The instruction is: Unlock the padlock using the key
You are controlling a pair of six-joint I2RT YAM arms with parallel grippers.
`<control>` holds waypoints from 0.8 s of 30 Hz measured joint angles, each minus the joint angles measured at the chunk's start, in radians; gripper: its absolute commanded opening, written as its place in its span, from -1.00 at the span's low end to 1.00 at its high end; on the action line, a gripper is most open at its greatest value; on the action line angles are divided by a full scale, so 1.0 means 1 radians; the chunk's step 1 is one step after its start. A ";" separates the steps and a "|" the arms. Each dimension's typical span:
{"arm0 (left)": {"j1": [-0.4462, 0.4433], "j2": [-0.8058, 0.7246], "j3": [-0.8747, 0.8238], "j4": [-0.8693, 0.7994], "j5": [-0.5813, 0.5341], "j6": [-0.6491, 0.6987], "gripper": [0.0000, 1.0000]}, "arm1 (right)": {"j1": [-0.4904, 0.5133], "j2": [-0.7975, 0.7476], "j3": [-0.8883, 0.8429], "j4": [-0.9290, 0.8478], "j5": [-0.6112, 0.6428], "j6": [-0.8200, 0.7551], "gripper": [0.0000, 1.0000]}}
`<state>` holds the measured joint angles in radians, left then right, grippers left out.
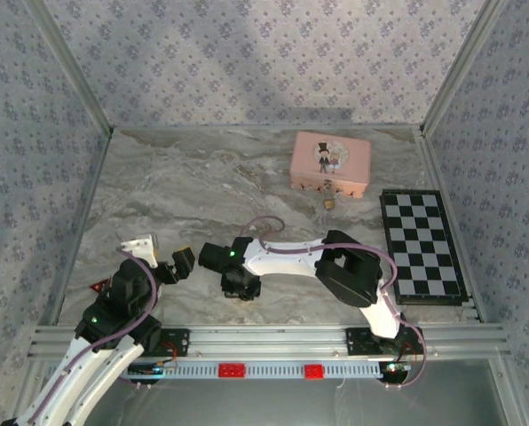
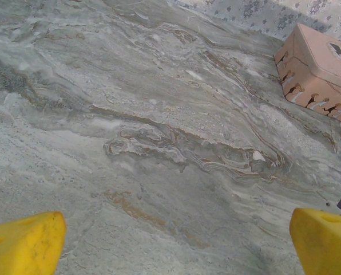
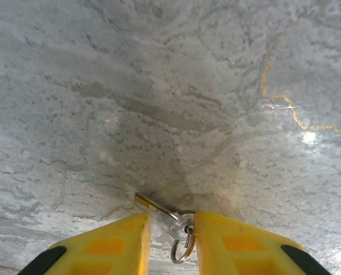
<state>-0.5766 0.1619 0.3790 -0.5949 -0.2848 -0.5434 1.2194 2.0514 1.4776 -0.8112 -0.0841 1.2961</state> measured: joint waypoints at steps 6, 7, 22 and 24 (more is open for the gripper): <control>0.000 0.000 0.000 0.000 0.000 0.000 1.00 | 0.000 -0.008 -0.013 0.008 0.000 0.006 -0.66; 0.000 0.000 0.000 0.000 0.000 0.000 1.00 | 0.000 -0.009 -0.016 0.008 0.000 0.007 -0.71; 0.000 0.004 -0.001 0.019 0.002 0.000 1.00 | -0.026 -0.109 -0.142 0.136 0.030 -0.030 -0.95; 0.000 0.011 -0.006 0.037 0.015 0.000 1.00 | -0.036 -0.167 -0.199 0.199 0.051 -0.044 -0.95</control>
<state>-0.5766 0.1734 0.3729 -0.5579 -0.2699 -0.5438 1.1835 1.8839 1.2785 -0.6121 -0.0326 1.2518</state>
